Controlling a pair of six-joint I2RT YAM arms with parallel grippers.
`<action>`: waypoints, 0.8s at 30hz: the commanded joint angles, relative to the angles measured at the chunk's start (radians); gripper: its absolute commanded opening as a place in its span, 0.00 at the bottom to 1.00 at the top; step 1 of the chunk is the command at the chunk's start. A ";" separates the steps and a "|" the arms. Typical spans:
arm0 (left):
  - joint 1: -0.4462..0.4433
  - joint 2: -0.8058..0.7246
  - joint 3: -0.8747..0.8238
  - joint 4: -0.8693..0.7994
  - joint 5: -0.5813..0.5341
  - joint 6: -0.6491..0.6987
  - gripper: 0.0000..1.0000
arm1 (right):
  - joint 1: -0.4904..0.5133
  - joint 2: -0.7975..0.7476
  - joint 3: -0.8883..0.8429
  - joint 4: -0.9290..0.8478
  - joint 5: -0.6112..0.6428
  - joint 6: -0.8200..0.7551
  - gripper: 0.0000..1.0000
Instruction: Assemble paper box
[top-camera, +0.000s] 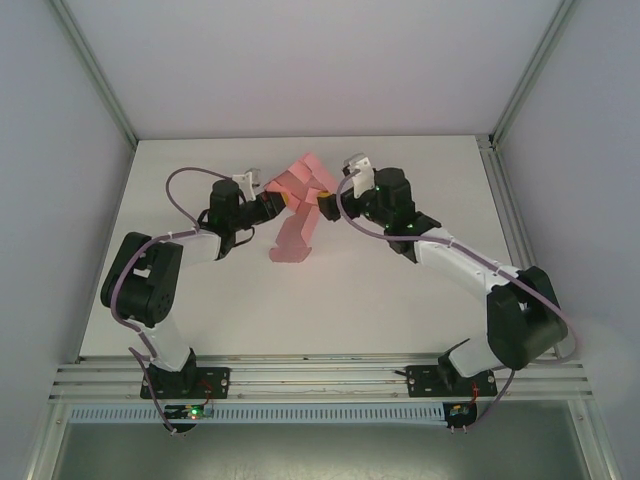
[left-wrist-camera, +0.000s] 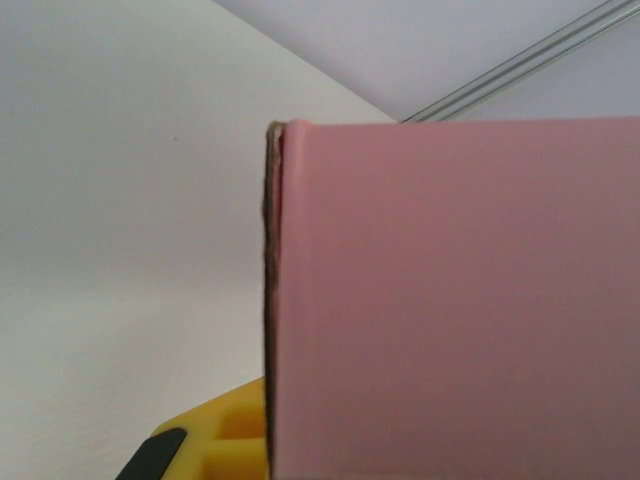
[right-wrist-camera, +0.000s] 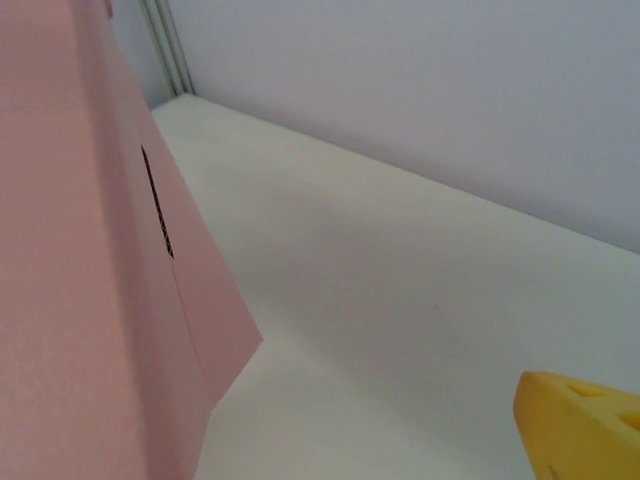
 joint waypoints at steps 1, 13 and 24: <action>-0.022 -0.043 0.046 0.020 0.056 0.113 0.00 | 0.036 0.021 0.006 -0.180 0.098 -0.142 0.98; -0.020 -0.068 0.039 -0.085 -0.101 0.145 0.00 | 0.020 -0.236 -0.161 -0.146 0.159 -0.098 0.98; -0.020 -0.083 0.043 -0.151 -0.093 0.240 0.00 | -0.118 -0.588 -0.288 -0.242 0.146 0.012 0.98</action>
